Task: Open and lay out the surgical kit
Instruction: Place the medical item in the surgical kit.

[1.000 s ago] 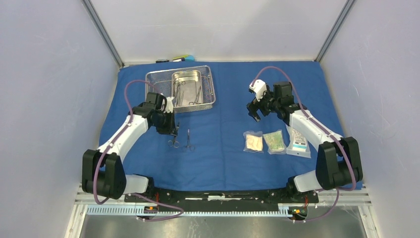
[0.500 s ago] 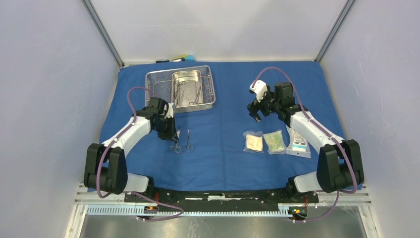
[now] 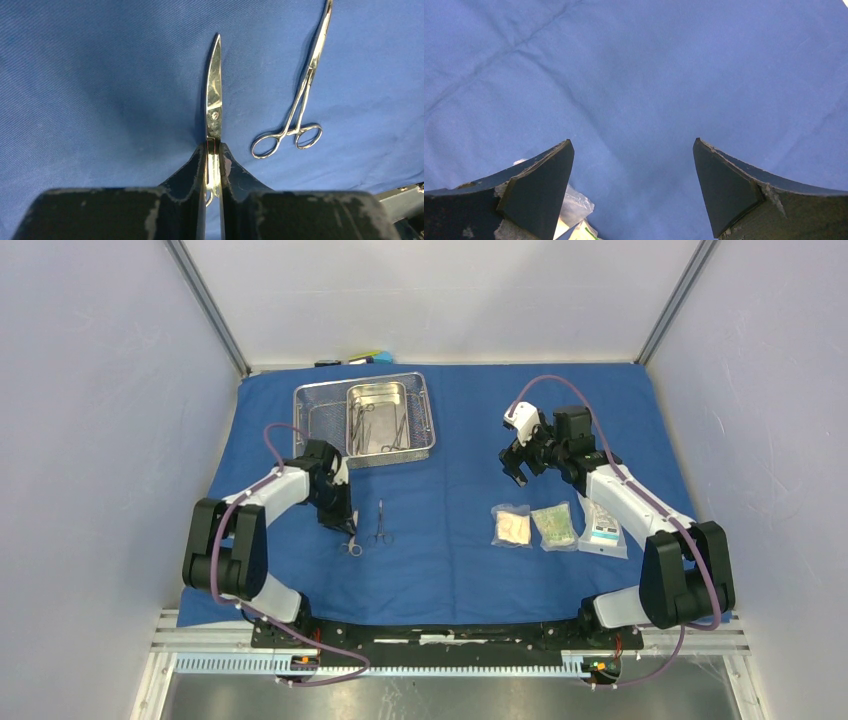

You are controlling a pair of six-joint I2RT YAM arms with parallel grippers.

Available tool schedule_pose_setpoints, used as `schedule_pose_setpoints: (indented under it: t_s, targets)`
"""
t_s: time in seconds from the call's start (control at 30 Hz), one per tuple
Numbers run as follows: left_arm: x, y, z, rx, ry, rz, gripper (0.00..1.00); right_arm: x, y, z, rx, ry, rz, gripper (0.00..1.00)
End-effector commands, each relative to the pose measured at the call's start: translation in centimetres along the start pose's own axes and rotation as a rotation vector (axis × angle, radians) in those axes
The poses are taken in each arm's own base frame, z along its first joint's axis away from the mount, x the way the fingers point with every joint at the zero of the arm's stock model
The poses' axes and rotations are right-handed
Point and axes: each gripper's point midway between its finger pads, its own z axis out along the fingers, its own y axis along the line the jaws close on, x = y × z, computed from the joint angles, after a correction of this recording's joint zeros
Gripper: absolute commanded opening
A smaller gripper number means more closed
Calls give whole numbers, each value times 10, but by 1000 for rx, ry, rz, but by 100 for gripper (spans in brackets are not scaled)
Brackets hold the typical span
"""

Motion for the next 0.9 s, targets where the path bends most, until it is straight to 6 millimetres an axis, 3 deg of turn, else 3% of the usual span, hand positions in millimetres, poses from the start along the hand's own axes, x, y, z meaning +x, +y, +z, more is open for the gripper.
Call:
schedule_pose_setpoints:
  t_s: [0.0, 0.37, 0.63, 0.73, 0.87]
  targets:
    - [-14, -1, -1, -1, -23, -43, 2, -10, -4, 2, 7, -29, -19, 97]
    - [-28, -5, 1, 26, -28, 3, 2, -6, -3, 7, -4, -20, -13, 97]
    - [-24, -1, 13, 20, 35, -5, 4, -6, -3, 3, 6, -21, -20, 97]
    - [-25, 0, 14, 13, 35, -5, 7, -5, -2, 3, 6, -18, -19, 97]
    - [-27, 1, 12, 0, 26, -5, 18, -6, -2, 4, 2, -20, -16, 97]
